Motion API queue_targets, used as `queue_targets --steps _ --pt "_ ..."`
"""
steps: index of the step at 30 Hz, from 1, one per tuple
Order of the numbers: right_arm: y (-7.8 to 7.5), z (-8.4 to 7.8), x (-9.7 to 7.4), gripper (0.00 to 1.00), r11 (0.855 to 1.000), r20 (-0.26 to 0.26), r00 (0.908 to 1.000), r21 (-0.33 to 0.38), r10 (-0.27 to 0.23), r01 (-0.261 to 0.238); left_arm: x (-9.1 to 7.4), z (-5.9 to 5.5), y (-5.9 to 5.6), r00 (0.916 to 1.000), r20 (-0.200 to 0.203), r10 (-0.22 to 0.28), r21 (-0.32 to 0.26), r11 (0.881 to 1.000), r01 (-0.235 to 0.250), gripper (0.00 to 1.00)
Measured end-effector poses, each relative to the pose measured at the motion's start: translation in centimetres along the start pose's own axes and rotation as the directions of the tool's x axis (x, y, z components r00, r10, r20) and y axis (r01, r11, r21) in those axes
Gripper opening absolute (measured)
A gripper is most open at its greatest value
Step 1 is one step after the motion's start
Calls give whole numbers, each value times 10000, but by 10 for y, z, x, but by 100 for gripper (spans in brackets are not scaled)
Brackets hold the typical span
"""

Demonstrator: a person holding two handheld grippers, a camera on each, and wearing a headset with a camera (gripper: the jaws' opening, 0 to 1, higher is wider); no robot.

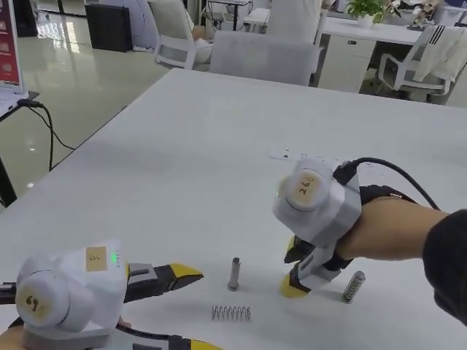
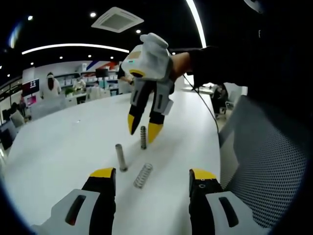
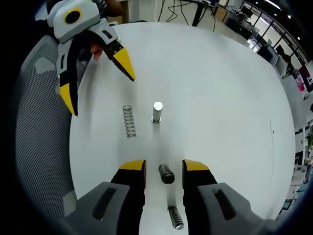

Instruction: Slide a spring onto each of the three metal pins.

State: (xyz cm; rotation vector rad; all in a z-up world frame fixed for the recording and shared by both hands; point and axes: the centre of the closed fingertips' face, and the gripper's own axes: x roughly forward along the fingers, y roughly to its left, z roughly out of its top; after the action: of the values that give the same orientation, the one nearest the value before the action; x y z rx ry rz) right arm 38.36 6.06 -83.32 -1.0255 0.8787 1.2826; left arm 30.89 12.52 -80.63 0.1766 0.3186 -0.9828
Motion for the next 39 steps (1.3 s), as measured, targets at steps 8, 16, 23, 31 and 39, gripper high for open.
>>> queue_targets --steps 8,16,23,31,39 --pt "11 12 2 26 9994 101 9997 -243 232 -229 1 -2 1 10000 -46 4 -32 10000 -4 55" --pt "24 23 6 26 9974 135 9990 -582 430 -421 1 -2 2 10000 -59 -9 -16 10000 9 55" --pt "39 31 13 24 9937 89 9973 -853 732 -722 1 -2 2 10000 -46 12 0 10000 -12 55" --pt "50 36 23 19 9897 49 9947 -1015 1025 -1015 -1 -4 1 10000 -52 28 4 10000 -28 55" --pt "54 33 34 15 9876 -98 9931 -1040 1169 -1173 -2 -5 2 10000 -52 57 20 10000 -57 54"
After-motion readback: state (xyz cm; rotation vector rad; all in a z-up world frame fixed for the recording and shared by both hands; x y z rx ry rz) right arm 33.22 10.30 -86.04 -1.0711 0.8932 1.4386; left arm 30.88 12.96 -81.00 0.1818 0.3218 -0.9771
